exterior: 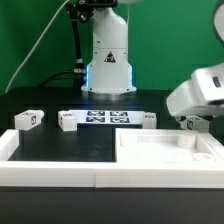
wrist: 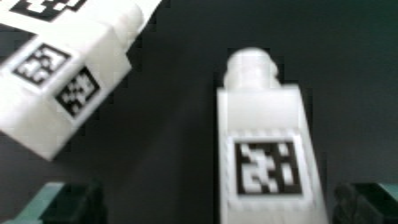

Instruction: Assemble one leg

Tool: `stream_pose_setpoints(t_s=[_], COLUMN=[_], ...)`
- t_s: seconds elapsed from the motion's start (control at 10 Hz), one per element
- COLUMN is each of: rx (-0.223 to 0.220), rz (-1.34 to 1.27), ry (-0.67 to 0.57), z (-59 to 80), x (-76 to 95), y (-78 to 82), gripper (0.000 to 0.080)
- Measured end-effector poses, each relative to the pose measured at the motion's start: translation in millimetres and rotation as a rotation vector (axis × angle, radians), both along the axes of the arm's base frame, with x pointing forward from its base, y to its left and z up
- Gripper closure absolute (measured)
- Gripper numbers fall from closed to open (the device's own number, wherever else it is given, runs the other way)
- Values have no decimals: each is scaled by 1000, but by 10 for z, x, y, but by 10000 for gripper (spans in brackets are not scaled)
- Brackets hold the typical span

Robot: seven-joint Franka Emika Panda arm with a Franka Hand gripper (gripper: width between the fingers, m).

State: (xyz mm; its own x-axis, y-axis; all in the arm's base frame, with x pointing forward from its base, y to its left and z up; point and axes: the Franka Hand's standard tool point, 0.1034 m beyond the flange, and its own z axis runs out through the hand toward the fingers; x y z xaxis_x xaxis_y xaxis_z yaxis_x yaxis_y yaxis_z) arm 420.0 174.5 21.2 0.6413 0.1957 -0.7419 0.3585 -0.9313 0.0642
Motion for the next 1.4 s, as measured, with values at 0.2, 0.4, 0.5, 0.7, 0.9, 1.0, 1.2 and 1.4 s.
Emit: stream_pose_setpoints(t_s=[0.2, 0.4, 0.5, 0.7, 0.9, 1.0, 1.2, 1.4], rx=[-17, -13, -11, -14, -13, -13, -13, -13], rz=[-13, -21, -23, -22, -21, -21, -21, -21], ry=[4, -2, -6, -5, -4, -4, -4, -4], z=[-66, -89, -122, -138, -139, -138, -138, -138], x=[-39, -30, -48, -74, -74, -74, -74, -74], y=[65, 51, 39, 46, 46, 46, 46, 46], gripper=[151, 151, 151, 151, 416, 511, 510, 510])
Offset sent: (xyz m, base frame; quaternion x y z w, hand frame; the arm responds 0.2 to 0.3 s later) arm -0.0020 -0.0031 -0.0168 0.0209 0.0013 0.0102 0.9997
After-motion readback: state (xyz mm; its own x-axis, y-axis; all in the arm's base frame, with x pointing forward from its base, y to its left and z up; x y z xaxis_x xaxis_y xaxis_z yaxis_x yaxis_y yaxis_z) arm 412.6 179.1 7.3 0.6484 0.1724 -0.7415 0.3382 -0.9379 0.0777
